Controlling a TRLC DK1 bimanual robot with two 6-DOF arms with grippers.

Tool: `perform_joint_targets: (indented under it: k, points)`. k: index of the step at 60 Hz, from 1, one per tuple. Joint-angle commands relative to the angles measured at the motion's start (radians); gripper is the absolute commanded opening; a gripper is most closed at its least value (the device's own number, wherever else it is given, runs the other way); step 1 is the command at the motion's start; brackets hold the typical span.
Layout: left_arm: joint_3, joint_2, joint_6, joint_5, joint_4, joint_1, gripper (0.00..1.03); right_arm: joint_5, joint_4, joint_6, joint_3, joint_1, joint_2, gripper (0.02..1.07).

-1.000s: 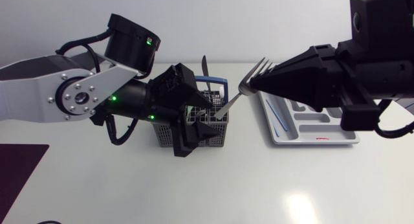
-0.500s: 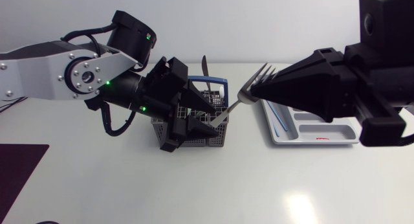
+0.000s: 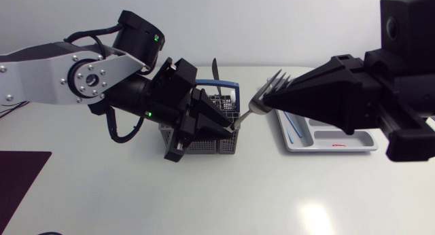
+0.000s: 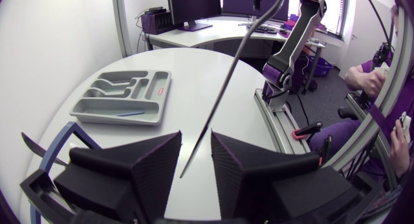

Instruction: Unload the cutlery basket into the drawer organizer.

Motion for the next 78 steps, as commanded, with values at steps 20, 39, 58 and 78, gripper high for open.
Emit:
perform_joint_targets:
  k: [20,39,58,78]
  points:
    - [0.028,0.038,0.036,0.075,-0.027,-0.004,0.03,-0.009,0.008,0.030,-0.023,0.015,-0.024,0.10]
    - [0.051,0.036,0.076,0.099,-0.086,0.004,0.03,-0.001,0.006,0.033,-0.036,0.012,-0.059,0.20]
    - [0.094,0.044,0.114,0.133,-0.148,0.022,0.03,0.008,-0.038,0.013,-0.060,0.006,-0.176,0.90]
    - [0.137,0.050,0.254,0.142,-0.303,0.022,0.03,0.005,-0.015,-0.106,-0.161,-0.072,-0.200,0.92]
